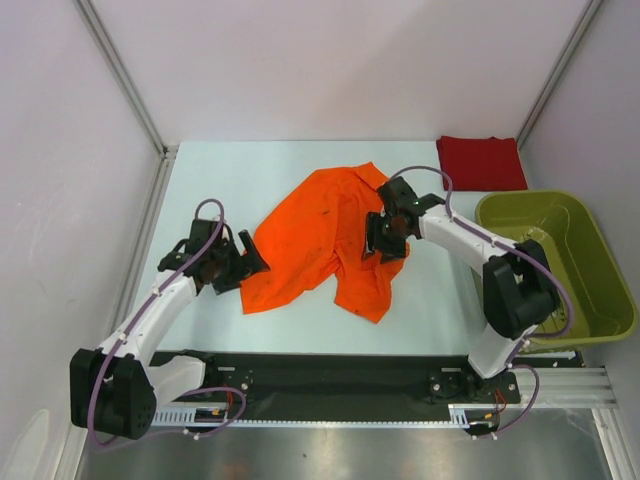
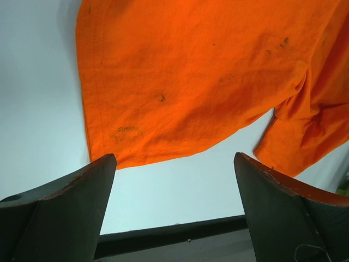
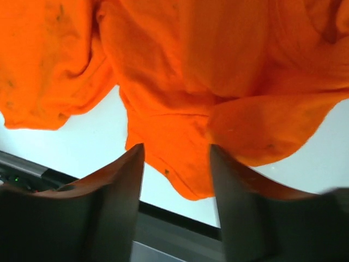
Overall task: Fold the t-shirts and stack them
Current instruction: Flatten the tshirt out
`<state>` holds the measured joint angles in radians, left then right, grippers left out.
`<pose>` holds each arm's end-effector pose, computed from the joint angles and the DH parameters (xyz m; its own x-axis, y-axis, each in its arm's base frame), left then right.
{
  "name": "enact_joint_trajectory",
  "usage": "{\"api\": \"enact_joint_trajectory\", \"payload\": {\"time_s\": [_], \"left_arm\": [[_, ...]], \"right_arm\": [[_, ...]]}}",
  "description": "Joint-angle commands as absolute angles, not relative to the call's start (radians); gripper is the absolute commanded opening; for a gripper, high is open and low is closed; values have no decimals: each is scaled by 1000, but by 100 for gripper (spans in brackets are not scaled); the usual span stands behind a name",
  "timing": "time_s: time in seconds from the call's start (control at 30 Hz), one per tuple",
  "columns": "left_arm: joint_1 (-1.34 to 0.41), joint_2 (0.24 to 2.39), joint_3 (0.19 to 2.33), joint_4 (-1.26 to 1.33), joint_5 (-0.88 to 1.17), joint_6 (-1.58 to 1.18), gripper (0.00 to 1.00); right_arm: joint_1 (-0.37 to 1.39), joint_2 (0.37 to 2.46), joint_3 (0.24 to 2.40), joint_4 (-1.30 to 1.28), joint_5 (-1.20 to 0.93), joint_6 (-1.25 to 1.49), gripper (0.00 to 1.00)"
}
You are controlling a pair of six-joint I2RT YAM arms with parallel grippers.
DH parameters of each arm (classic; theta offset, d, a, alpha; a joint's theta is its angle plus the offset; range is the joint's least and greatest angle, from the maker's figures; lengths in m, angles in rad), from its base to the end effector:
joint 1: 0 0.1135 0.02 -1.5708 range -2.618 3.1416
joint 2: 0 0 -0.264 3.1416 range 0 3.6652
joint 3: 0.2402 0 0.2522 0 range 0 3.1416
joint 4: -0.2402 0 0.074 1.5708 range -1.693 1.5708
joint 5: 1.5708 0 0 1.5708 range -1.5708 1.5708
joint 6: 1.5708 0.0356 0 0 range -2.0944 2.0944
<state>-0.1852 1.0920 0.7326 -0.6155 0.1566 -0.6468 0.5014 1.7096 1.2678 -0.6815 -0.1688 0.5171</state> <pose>0.2054 -0.0441 0.2275 -0.8106 -0.4537 -0.3701 -0.2764 0.8538 -0.4412 0.3048 0.1739 0.2261 -0.9530 0.0334 -0.3013 -0.0764 0.9353 0.3456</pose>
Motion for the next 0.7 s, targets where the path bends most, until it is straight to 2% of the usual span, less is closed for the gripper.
{"api": "enact_joint_trajectory", "payload": {"time_s": [0.0,0.17,0.33,0.37,0.47,0.67], "left_arm": [[-176,1066,698,-614,150,-673,94],[-178,1028,634,-581,202,-706,91],[-178,1016,592,-561,248,-747,86],[-176,1012,580,-552,259,-767,84],[-176,1011,577,-542,287,-785,82],[-178,1028,584,-535,299,-779,83]], "right_arm": [[492,1602,1309,-760,-221,433,59],[489,1398,1042,-784,-205,436,63],[474,1246,787,-597,-328,592,62],[471,1230,717,-496,-371,618,60],[472,1239,664,-346,-387,672,57],[459,1341,669,-339,-345,684,49]]}}
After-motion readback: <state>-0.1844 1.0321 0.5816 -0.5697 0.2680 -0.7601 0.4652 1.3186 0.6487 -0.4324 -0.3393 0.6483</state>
